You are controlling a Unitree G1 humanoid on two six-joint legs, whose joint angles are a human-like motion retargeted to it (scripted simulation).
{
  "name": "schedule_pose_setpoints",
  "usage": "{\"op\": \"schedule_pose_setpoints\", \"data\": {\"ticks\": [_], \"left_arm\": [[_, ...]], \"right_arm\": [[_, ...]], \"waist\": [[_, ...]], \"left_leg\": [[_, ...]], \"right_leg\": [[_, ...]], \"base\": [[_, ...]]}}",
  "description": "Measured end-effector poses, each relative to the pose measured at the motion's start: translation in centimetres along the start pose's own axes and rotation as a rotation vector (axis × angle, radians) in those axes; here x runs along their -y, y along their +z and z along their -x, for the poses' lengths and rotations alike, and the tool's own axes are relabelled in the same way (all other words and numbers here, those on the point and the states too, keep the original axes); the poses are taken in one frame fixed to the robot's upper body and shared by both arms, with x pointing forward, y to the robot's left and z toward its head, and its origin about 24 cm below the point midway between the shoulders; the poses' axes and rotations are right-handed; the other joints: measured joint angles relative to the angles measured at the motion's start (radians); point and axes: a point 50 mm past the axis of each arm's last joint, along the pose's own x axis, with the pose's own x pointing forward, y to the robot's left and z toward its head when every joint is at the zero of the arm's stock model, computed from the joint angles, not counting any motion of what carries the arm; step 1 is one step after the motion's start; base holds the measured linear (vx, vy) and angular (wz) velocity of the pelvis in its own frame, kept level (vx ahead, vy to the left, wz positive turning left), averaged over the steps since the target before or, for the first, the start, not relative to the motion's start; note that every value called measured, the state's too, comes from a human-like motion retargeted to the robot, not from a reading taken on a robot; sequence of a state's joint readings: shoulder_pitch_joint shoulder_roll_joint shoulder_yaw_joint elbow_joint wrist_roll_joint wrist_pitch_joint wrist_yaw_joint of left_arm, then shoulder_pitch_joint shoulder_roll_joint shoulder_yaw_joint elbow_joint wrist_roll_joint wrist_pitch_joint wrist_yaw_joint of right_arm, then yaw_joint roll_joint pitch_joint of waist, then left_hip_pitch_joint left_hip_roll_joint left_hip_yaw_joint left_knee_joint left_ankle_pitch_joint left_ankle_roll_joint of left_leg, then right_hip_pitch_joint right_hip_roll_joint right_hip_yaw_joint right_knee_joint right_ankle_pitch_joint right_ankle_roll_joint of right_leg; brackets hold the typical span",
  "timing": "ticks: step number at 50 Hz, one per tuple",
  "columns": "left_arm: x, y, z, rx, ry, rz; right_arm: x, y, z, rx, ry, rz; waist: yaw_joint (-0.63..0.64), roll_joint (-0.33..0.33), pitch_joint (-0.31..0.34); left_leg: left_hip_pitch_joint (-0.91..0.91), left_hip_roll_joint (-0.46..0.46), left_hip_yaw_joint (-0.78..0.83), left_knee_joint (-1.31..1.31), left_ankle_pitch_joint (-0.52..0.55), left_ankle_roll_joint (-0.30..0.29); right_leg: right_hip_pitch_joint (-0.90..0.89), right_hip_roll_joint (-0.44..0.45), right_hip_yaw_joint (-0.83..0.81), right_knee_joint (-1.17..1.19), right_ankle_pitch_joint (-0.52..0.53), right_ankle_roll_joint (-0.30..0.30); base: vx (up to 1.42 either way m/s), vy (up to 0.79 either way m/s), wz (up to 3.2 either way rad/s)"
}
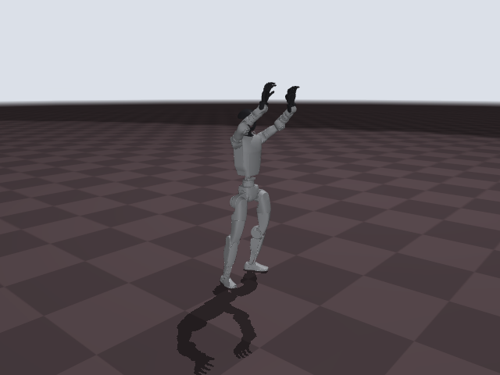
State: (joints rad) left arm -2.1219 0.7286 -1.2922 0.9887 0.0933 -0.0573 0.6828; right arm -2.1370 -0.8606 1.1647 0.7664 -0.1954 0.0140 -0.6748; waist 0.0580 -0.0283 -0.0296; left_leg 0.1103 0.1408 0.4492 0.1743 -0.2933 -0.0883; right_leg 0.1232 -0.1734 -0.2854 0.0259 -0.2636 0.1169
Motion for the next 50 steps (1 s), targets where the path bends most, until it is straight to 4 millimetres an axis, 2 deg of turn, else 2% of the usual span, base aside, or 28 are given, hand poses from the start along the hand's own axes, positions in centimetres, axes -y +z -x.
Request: {"op": "schedule_pose_setpoints", "data": {"ticks": [3,6,9,12,15,18,22,25,30,40,50], "left_arm": [[-0.1,0.3,2.5,0.031,0.029,0.199],[-1.2,0.3,5.8,0.079,0.096,0.310],[-2.9,-0.2,10.2,0.112,0.195,0.336],[-4.4,-0.6,15.0,0.119,0.300,0.307],[-5.0,-0.6,19.6,0.088,0.326,0.280],[-4.6,-0.2,22.8,0.040,0.250,0.305],[-3.9,0.2,25.6,-0.025,0.152,0.349],[-3.7,-0.1,26.8,-0.059,0.112,0.349],[-3.3,-0.5,27.6,-0.087,0.087,0.310],[-3.1,-0.6,27.0,-0.086,0.129,0.270],[-3.6,-0.1,26.6,-0.083,0.191,0.308]], "right_arm": [[0.2,-0.1,3.1,0.045,-0.018,-0.106],[1.0,-0.3,6.9,0.084,-0.035,-0.182],[2.5,-1.1,11.7,0.078,-0.088,-0.190],[4.5,-2.5,17.0,0.014,-0.180,-0.117],[6.0,-3.2,22.1,-0.073,-0.198,-0.054],[6.1,-2.9,26.0,-0.139,-0.045,-0.099],[5.4,-2.2,29.4,-0.209,0.211,-0.225],[5.3,-2.2,30.6,-0.242,0.296,-0.265],[5.1,-2.1,30.9,-0.262,0.267,-0.258],[5.5,-1.0,29.9,-0.221,0.119,-0.205],[6.2,-0.2,29.3,-0.159,0.061,-0.198]], "waist": [[0.001,-0.004,0.010],[-0.005,-0.009,0.023],[-0.018,-0.016,0.036],[-0.022,-0.025,0.061],[-0.010,-0.031,0.095],[0.007,-0.034,0.121],[0.017,-0.037,0.130],[0.012,-0.034,0.128],[0.001,-0.019,0.123],[-0.003,-0.006,0.122],[-0.006,0.000,0.123]], "left_leg": [[0.005,0.000,0.002,-0.002,-0.002,0.000],[0.007,-0.002,0.001,-0.004,-0.005,0.004],[0.009,-0.004,-0.004,-0.005,-0.010,0.007],[0.015,-0.005,-0.008,-0.006,-0.014,0.002],[0.024,-0.007,-0.005,-0.009,-0.015,-0.001],[0.027,-0.010,0.002,-0.010,-0.011,0.008],[0.024,-0.015,0.006,-0.012,-0.007,0.019],[0.021,-0.015,0.004,-0.014,-0.007,0.014],[0.016,-0.015,0.003,-0.016,-0.006,0.013],[0.011,-0.020,0.007,-0.019,-0.001,0.015],[0.010,-0.020,0.009,-0.018,-0.001,0.015]], "right_leg": [[0.002,0.001,0.006,-0.001,-0.002,-0.006],[0.004,0.001,0.009,-0.001,-0.006,-0.014],[0.006,0.000,0.008,0.001,-0.011,-0.021],[0.010,-0.001,0.009,0.004,-0.017,-0.021],[0.014,-0.002,0.014,0.007,-0.020,-0.017],[0.012,-0.005,0.020,0.007,-0.017,-0.014],[0.007,-0.009,0.022,0.006,-0.014,-0.010],[0.004,-0.008,0.021,0.005,-0.013,-0.009],[-0.001,-0.007,0.022,0.003,-0.010,-0.011],[-0.010,-0.012,0.028,0.005,-0.009,-0.014],[-0.013,-0.012,0.031,0.004,-0.007,-0.012]], "base": [[0.00,0.00,0.00],[0.00,0.00,0.00],[0.00,0.00,0.00],[0.00,0.00,0.00],[0.00,0.00,0.00],[0.00,0.00,0.00],[0.00,0.00,0.00],[0.00,0.00,0.00],[0.00,0.00,0.00],[0.00,0.00,0.00],[0.00,0.00,0.00]]}}
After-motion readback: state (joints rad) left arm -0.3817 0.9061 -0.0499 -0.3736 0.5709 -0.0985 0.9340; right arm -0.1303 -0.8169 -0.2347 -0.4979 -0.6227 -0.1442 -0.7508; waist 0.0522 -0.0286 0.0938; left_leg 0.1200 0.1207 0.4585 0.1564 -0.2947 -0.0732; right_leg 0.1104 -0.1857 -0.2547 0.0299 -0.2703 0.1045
